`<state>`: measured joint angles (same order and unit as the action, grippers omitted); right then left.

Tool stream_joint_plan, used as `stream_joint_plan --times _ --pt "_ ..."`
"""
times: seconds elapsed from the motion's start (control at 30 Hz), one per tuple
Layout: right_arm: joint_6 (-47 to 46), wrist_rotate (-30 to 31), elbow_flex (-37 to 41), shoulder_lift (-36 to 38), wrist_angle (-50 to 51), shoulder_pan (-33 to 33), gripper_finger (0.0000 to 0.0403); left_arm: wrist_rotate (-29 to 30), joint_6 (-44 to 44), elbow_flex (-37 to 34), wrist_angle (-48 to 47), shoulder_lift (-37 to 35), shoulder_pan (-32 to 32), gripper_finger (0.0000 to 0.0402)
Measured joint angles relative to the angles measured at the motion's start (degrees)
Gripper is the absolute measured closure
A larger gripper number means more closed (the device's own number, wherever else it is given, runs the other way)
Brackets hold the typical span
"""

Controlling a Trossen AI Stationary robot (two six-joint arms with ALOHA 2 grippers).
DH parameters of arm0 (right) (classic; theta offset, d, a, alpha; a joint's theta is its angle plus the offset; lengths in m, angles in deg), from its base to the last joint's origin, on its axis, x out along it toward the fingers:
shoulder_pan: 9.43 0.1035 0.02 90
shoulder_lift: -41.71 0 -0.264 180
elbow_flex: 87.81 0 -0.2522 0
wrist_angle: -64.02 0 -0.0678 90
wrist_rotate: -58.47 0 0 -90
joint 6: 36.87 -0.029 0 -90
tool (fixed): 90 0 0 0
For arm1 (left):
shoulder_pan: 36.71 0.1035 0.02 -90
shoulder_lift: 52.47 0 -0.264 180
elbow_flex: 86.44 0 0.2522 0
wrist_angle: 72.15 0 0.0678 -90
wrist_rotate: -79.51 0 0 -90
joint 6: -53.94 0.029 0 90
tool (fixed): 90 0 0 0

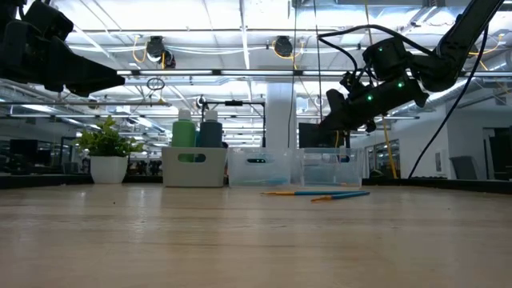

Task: Pick & Place Paint Supplies
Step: Put the blue paint brush into the right transparent bin, then adjust the right transparent bin

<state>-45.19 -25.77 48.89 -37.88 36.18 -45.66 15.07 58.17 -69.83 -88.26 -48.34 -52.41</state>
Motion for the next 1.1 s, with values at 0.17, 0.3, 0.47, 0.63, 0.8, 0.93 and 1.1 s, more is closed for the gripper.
stream_joint_plan --times 0.17,0.3,0.47,0.63,0.8,0.93,1.1 --pt "0.00 0.07 -0.01 0.00 0.05 0.02 0.0295 0.00 0.00 0.00 0.00 0.01 0.00 0.0199" --pt "0.00 0.09 -0.01 0.00 0.41 0.02 0.0271 0.00 0.00 0.00 0.00 0.01 0.00 0.0199" --pt "0.00 0.13 -0.03 2.64 1.63 -0.02 0.0261 0.00 0.00 0.00 0.00 -0.01 0.00 0.0199" --pt "-0.06 0.15 -0.09 9.09 10.69 -0.02 0.0272 0.00 0.00 0.00 0.00 0.00 0.00 0.0199" --pt "-2.64 0.17 -0.07 15.26 28.66 0.35 0.0285 0.00 0.00 0.00 0.00 -0.01 0.00 0.0199" --pt "-3.06 0.36 -0.05 18.63 38.19 2.05 0.0298 0.00 0.00 0.00 0.02 0.01 -0.01 0.0199" --pt "-4.00 7.21 -0.03 23.12 43.18 6.35 0.0324 0.00 0.00 0.00 0.00 0.01 -0.01 0.0199"
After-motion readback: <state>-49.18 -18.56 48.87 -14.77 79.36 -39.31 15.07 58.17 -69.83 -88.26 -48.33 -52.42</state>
